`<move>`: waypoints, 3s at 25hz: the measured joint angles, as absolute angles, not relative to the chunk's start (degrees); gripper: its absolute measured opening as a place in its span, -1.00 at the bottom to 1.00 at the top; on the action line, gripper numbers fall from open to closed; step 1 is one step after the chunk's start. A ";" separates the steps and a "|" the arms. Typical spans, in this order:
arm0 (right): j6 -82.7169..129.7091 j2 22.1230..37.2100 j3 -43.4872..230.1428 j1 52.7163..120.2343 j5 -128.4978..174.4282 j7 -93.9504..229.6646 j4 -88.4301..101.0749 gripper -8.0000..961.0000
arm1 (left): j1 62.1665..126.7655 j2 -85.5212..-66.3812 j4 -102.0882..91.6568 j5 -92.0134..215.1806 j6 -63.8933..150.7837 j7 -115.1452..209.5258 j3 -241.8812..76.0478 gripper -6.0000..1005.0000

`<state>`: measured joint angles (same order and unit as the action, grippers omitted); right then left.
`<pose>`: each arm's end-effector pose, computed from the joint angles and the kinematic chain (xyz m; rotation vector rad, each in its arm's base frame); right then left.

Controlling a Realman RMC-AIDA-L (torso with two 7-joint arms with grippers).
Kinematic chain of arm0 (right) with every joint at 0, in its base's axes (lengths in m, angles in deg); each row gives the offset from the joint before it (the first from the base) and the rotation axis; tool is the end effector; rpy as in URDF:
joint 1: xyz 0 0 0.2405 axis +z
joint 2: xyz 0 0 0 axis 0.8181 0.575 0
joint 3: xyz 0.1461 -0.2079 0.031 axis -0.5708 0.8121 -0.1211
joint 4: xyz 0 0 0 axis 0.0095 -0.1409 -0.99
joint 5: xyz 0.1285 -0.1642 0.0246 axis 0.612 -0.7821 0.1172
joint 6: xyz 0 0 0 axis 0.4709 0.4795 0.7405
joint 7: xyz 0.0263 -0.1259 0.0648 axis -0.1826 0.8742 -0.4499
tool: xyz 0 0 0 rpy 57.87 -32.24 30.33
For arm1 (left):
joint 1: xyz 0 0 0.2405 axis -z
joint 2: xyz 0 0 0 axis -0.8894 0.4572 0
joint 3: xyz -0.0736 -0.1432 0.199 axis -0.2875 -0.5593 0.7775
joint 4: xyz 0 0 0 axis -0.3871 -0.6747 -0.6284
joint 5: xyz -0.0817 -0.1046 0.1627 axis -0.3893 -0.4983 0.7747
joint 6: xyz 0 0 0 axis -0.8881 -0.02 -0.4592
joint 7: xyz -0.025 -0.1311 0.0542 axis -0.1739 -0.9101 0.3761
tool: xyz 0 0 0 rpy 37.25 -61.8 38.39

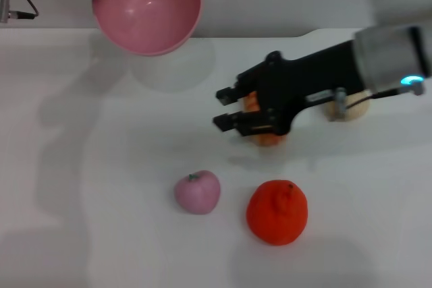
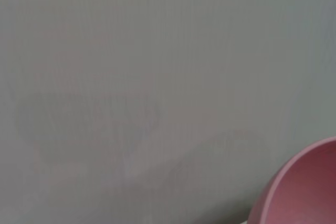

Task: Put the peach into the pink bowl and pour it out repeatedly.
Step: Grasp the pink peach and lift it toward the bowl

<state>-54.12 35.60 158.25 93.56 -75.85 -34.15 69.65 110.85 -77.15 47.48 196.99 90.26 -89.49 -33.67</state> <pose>0.1117 0.3596 -0.0117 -3.0429 0.1312 0.3001 -0.1837 0.4793 0.0654 -2.1533 -0.8600 -0.0919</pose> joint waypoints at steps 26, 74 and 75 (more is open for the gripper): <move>-31.84 36.33 179.76 102.83 -73.66 -38.70 43.05 0.14 | 111.29 -78.47 46.89 196.90 89.14 -89.07 -31.53 -0.92; -28.25 35.53 189.65 95.69 -67.12 -40.10 58.66 -0.85 | 109.93 -78.71 46.90 196.60 87.93 -89.16 -30.03 -0.92; -29.19 35.51 188.48 94.00 -68.29 -40.17 62.43 -0.87 | 109.80 -78.69 46.90 196.61 87.92 -89.15 -30.03 -0.92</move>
